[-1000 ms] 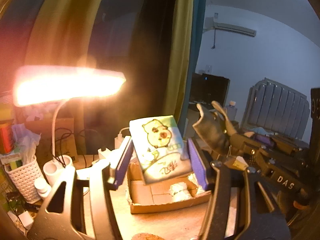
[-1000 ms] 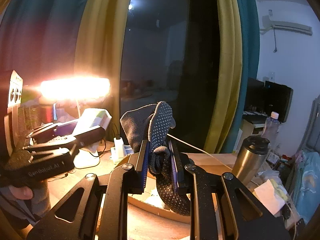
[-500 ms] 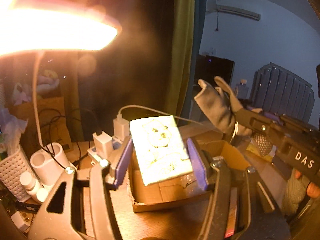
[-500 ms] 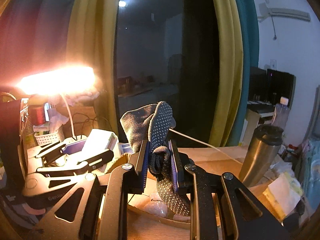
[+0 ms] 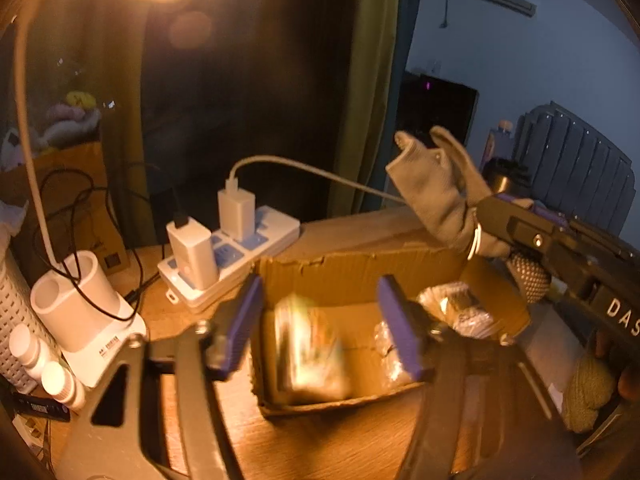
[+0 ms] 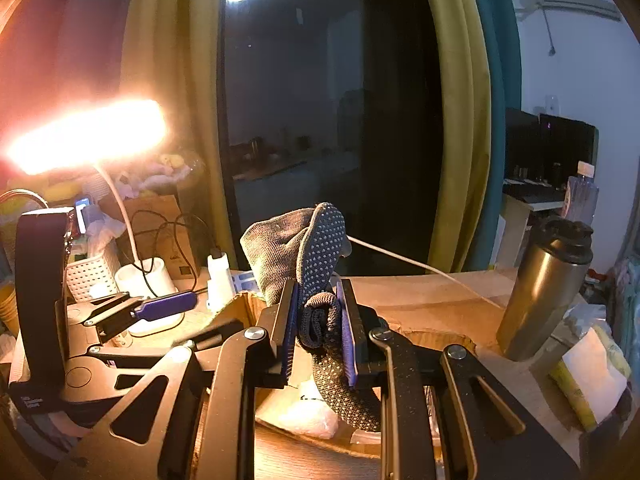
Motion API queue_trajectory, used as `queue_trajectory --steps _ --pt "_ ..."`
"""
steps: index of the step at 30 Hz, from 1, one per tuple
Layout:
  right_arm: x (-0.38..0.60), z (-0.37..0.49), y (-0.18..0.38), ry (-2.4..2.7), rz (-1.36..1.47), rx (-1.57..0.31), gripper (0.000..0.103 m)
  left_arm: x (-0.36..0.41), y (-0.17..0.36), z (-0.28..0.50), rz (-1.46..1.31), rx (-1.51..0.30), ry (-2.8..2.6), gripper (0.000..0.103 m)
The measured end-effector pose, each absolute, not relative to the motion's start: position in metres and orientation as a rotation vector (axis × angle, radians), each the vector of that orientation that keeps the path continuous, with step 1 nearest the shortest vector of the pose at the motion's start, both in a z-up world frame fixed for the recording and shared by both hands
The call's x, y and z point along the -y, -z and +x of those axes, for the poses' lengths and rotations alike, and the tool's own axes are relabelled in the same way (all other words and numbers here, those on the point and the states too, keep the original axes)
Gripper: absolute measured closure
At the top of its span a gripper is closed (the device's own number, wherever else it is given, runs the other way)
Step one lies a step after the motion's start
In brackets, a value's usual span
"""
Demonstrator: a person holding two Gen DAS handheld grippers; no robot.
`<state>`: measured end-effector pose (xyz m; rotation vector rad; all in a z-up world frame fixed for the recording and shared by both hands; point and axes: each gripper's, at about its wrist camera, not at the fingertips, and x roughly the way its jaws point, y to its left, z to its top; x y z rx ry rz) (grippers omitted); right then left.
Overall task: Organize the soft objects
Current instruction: 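Open the left tool to drop the tissue pack into the box while the right tool lowers the glove, then open the right tool to release the glove into the box and withdraw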
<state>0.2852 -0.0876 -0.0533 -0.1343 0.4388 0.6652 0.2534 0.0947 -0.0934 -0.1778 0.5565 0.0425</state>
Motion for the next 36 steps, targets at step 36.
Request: queue_trajectory --steps 36 --pt "0.051 0.279 0.087 -0.696 -0.257 -0.592 0.066 -0.12 0.079 0.204 -0.216 -0.466 -0.138 0.029"
